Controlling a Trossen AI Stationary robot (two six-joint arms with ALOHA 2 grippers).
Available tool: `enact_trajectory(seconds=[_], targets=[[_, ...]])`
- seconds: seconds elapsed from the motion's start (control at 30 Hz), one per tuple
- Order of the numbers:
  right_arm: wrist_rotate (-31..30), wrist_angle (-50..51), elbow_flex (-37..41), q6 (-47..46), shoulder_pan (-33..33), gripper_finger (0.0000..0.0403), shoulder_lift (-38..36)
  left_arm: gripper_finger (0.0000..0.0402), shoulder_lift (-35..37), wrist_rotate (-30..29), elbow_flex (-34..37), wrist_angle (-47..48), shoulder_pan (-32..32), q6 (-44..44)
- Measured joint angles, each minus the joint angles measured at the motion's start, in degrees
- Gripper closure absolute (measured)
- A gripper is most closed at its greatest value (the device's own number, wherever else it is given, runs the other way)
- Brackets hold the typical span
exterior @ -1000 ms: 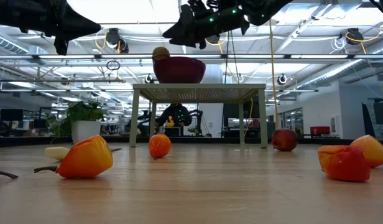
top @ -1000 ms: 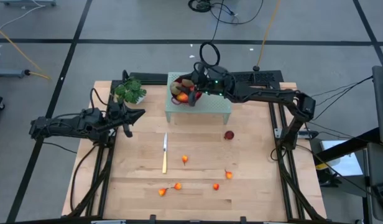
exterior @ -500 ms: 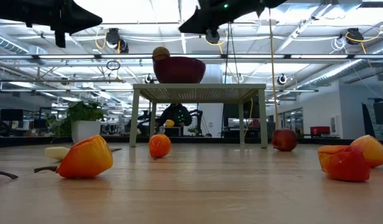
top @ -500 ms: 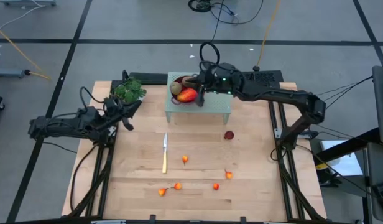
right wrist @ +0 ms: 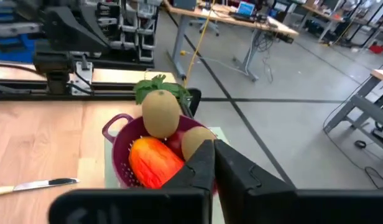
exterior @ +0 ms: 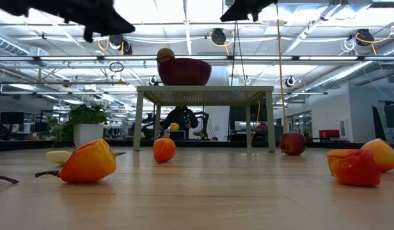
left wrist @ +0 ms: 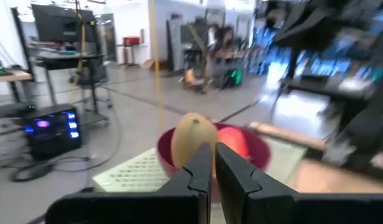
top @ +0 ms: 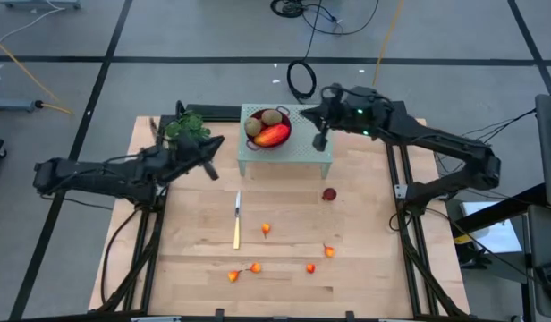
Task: Pick & Place Fruit
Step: Put the kiwi into the strainer bowl on the shelf
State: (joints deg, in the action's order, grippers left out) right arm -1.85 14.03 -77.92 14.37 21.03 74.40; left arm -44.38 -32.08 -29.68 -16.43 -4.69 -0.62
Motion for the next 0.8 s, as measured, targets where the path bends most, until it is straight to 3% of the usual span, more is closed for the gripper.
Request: enact_trajectory(seconds=[0.33,0.53,0.8], targets=[[-2.73,-9.98,17.9,-4.57,-0.02,0.0399,-16.83,0.0383,-14.54,0.93,-15.33,20.2,-8.67,1.94],[-3.42,-17.56,25.94,-4.7,-0.02,0.0401,-24.05,0.0396,-16.43,4.91,-20.11,23.69,-12.33,4.23],[-5.84,-17.32,28.41,-6.19,-0.02,0.0402,-27.95,0.04,-20.21,10.74,-21.52,24.7,-14.83,4.44]])
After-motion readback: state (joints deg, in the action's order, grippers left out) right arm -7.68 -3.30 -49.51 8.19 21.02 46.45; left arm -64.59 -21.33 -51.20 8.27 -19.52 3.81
